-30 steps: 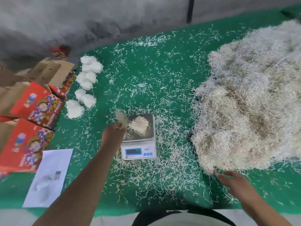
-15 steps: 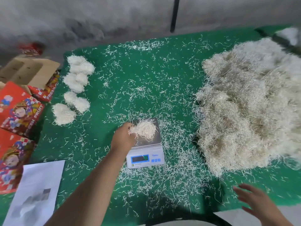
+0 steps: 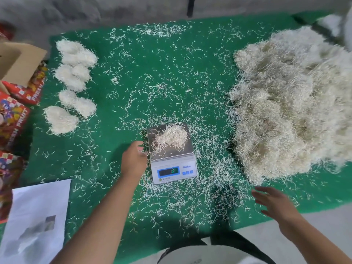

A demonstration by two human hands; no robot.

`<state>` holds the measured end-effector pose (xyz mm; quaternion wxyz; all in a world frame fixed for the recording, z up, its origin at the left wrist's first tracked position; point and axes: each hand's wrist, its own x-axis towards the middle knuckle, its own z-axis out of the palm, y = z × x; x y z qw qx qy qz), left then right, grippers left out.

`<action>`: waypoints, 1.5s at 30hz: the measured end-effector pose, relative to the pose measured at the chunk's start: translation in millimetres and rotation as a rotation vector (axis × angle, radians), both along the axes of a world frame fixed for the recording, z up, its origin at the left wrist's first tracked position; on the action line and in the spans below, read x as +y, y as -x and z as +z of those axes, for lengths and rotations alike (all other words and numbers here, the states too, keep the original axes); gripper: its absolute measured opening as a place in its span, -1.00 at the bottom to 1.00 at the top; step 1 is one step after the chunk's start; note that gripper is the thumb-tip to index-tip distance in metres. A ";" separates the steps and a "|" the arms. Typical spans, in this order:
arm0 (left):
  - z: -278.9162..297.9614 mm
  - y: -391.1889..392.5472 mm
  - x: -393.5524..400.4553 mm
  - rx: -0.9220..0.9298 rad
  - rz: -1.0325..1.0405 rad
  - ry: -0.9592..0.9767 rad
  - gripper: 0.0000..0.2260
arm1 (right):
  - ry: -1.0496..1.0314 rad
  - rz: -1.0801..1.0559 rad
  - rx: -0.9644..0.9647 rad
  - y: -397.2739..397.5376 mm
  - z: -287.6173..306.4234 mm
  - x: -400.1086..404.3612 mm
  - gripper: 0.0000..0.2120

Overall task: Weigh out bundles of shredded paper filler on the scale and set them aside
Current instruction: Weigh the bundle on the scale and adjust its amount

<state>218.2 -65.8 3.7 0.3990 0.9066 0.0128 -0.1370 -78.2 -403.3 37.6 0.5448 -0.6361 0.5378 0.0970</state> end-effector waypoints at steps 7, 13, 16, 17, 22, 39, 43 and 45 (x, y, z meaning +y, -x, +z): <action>-13.6 22.2 33.4 0.036 0.014 -0.028 -0.71 | 0.004 0.042 -0.003 -14.7 1.1 24.0 -0.75; -32.3 58.6 50.4 0.127 -0.022 -0.065 -0.80 | 0.027 0.043 0.005 -14.0 -2.9 26.3 -0.85; -40.0 80.1 47.2 0.184 -0.077 -0.067 -0.82 | 0.104 0.093 0.031 -12.8 -6.1 23.2 -0.82; -41.9 86.6 44.6 0.200 -0.102 -0.076 -0.82 | 0.174 0.137 0.047 -14.4 -6.8 19.0 -0.76; -38.3 115.6 19.5 0.266 -0.206 -0.086 -0.85 | 0.363 0.237 0.070 -36.6 -11.9 -16.1 -0.46; 37.4 163.0 -146.0 0.552 -0.416 0.311 -0.90 | 0.286 0.472 -0.206 -25.6 20.8 4.6 -0.69; 46.5 161.0 -183.1 0.807 -0.232 0.517 -0.67 | 0.326 0.721 -0.340 -15.6 24.3 20.9 -0.68; 47.9 160.1 -199.4 0.878 -0.195 0.515 -0.59 | 0.294 0.818 -0.361 -12.6 22.4 26.1 -0.70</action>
